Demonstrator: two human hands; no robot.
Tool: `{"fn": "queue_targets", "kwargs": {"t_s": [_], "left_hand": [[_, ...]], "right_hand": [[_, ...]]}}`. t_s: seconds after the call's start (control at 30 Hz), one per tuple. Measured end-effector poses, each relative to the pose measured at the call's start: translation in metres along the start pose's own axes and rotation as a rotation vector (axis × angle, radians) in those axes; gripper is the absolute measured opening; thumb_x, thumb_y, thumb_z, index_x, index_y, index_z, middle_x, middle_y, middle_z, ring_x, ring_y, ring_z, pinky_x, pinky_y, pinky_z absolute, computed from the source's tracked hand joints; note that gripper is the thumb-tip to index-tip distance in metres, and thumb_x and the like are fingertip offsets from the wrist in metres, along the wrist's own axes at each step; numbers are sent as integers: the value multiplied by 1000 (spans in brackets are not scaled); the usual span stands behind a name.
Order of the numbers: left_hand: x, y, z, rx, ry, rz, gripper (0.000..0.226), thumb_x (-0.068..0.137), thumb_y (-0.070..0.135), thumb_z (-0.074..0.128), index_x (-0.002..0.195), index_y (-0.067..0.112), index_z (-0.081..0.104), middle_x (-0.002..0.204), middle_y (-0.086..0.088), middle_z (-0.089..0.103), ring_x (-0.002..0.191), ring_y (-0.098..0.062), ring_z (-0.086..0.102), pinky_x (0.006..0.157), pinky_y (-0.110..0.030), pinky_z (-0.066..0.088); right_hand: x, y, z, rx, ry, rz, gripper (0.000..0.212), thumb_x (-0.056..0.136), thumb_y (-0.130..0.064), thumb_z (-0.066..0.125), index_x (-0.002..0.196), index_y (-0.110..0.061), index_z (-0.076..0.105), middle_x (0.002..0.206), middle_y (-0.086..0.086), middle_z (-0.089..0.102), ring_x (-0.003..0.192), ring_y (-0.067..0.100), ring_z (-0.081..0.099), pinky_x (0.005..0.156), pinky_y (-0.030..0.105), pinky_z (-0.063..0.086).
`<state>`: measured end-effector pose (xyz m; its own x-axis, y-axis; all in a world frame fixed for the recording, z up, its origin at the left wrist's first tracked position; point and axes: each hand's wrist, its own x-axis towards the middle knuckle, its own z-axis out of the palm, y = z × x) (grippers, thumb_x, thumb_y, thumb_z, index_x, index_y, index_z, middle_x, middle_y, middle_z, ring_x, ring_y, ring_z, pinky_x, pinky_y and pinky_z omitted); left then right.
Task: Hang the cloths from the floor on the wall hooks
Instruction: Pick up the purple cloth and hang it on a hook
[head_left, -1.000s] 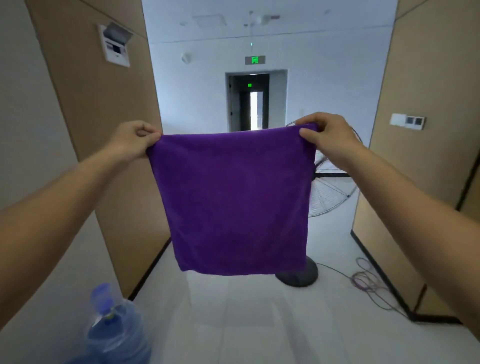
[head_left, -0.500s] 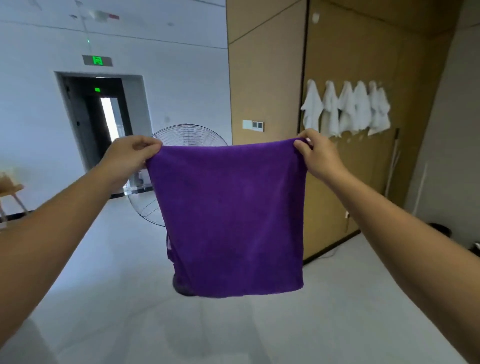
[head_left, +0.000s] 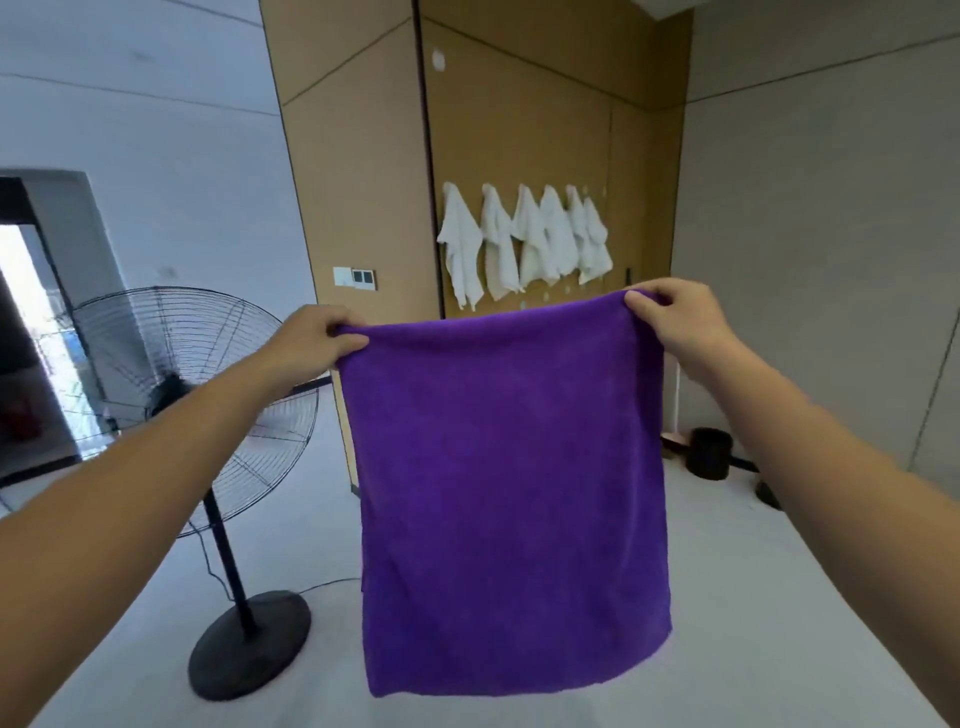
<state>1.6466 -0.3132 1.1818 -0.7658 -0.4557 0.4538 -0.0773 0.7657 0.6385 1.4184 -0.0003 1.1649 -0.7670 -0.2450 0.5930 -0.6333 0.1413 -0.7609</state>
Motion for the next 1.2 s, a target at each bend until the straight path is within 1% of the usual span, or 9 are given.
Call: {"fn": "queue_targets", "kwargs": {"t_s": [0.13, 0.27, 0.43, 0.53, 0.7, 0.9, 0.97, 1.07, 1.2], "left_hand": [[58, 35, 62, 49, -76, -10, 7, 95, 8, 56, 93, 7, 62, 82, -5, 59, 73, -15, 55, 63, -25, 48], [105, 55, 121, 17, -51, -5, 5, 92, 13, 62, 96, 14, 65, 89, 0, 61, 82, -16, 57, 67, -26, 47], [159, 63, 185, -60, -20, 13, 7, 90, 11, 65, 95, 14, 66, 83, 4, 60, 77, -8, 54, 62, -21, 46], [202, 58, 218, -105, 14, 10, 8, 91, 12, 64, 99, 12, 65, 87, -3, 61, 72, -8, 54, 59, -17, 47], [293, 34, 269, -182, 13, 7, 17, 92, 12, 63, 109, 9, 65, 103, -16, 64, 82, -18, 60, 73, -31, 54], [405, 8, 330, -216, -52, 38, 11, 90, 13, 67, 101, 14, 66, 104, -13, 65, 98, -25, 63, 84, -36, 55], [443, 1, 353, -213, -60, 51, 10, 90, 13, 66, 100, 15, 66, 102, -10, 65, 98, -24, 63, 84, -36, 55], [496, -7, 397, -170, -78, 93, 8, 90, 18, 67, 97, 16, 68, 98, -8, 67, 96, -24, 64, 89, -44, 54], [553, -4, 455, -127, -110, 115, 10, 92, 22, 64, 95, 14, 67, 94, -7, 67, 88, -21, 61, 85, -42, 53]], "right_hand": [[46, 44, -51, -3, 26, -14, 15, 95, -21, 61, 101, -17, 73, 95, -2, 68, 95, 14, 60, 87, 30, 48], [81, 83, -82, 32, 47, -7, 13, 94, -15, 61, 101, -16, 72, 99, 2, 69, 93, 12, 60, 86, 26, 49], [129, 137, -100, 36, 90, 28, 12, 93, -13, 63, 96, -22, 69, 94, -1, 67, 91, 12, 60, 77, 18, 47], [163, 167, -100, 23, 94, 42, 12, 94, -15, 62, 103, -20, 69, 101, 2, 66, 90, 11, 60, 74, 16, 48], [233, 214, -87, 3, 126, 37, 13, 93, -13, 63, 105, -17, 68, 96, 0, 66, 86, 8, 60, 73, 16, 48], [320, 282, -66, -47, 189, 69, 11, 91, -10, 64, 99, -16, 70, 81, -6, 63, 66, -3, 58, 62, 10, 45], [348, 308, -59, -66, 207, 76, 11, 91, -9, 65, 100, -15, 70, 79, -8, 62, 60, -9, 56, 61, 9, 44], [383, 348, -54, -98, 235, 72, 13, 91, -10, 65, 101, -17, 69, 81, -9, 63, 62, -10, 56, 62, 7, 42], [428, 403, -60, -122, 269, 113, 13, 92, -8, 63, 103, -12, 70, 80, -4, 63, 58, -9, 55, 62, 9, 43]]}}
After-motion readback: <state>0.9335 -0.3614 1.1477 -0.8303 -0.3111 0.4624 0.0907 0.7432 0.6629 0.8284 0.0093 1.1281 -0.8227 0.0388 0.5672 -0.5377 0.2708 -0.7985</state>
